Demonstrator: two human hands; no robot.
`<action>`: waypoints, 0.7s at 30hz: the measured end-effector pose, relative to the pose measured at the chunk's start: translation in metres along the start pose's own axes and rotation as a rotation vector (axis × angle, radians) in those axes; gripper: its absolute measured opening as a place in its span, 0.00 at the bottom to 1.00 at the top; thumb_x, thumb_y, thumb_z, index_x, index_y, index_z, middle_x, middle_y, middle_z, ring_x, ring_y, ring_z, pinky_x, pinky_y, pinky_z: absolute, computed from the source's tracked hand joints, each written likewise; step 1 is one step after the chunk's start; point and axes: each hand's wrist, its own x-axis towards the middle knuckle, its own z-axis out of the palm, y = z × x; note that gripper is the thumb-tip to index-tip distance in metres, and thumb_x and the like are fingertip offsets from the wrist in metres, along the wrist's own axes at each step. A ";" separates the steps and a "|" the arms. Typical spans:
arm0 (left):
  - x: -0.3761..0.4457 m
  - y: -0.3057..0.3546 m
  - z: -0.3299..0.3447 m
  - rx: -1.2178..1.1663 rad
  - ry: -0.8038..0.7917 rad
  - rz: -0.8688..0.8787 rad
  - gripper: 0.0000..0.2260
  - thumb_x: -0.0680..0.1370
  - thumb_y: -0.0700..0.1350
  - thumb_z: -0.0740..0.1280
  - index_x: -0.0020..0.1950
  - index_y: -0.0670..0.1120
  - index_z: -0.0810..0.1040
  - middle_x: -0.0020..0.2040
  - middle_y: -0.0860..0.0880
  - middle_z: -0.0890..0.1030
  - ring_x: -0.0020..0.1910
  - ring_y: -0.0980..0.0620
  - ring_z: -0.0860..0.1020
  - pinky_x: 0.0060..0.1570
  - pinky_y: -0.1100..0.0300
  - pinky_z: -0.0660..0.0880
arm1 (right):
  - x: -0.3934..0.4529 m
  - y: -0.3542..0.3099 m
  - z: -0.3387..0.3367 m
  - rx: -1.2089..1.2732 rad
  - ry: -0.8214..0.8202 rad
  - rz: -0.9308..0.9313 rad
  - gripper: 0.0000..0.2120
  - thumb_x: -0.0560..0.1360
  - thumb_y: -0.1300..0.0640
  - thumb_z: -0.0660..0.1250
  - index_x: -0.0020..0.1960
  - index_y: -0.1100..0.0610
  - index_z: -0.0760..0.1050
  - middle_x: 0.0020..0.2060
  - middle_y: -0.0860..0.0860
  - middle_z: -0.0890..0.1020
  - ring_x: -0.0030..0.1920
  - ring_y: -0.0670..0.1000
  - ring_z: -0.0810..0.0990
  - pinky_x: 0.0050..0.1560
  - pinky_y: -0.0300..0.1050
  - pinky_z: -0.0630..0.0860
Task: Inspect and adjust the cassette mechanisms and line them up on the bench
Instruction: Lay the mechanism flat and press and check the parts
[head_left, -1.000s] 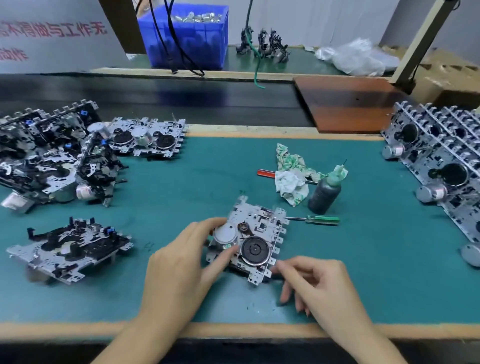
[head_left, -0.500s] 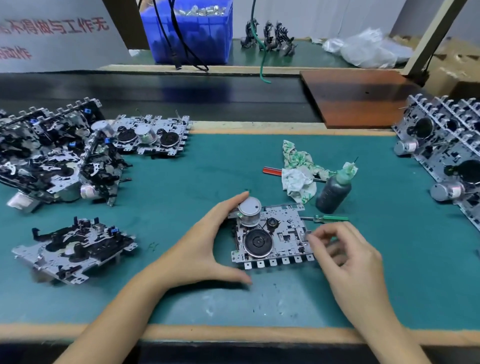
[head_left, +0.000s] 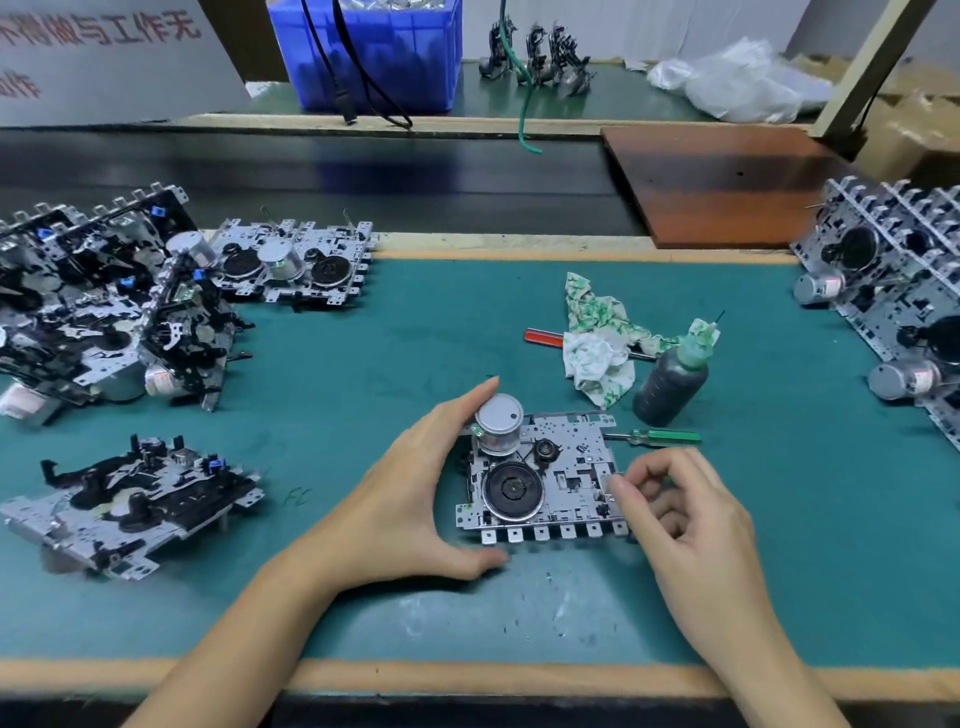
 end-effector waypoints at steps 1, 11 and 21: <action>0.001 0.002 0.002 0.029 0.008 -0.007 0.48 0.61 0.57 0.75 0.74 0.66 0.49 0.70 0.66 0.62 0.71 0.62 0.63 0.69 0.63 0.61 | 0.000 0.000 0.000 -0.009 -0.009 -0.007 0.09 0.68 0.39 0.63 0.38 0.44 0.71 0.37 0.45 0.73 0.33 0.49 0.72 0.33 0.35 0.68; 0.004 0.001 0.003 0.075 0.008 -0.008 0.53 0.58 0.62 0.79 0.73 0.68 0.48 0.69 0.70 0.59 0.69 0.66 0.61 0.68 0.67 0.59 | -0.001 -0.001 0.000 -0.016 -0.024 -0.011 0.13 0.71 0.38 0.67 0.37 0.46 0.72 0.34 0.48 0.73 0.32 0.48 0.70 0.33 0.39 0.68; 0.002 0.003 -0.001 0.093 0.028 0.003 0.50 0.56 0.60 0.80 0.71 0.66 0.56 0.67 0.72 0.60 0.67 0.70 0.62 0.65 0.74 0.57 | 0.000 -0.003 -0.003 0.152 -0.016 0.066 0.12 0.69 0.37 0.60 0.41 0.44 0.73 0.32 0.47 0.76 0.31 0.46 0.72 0.31 0.36 0.69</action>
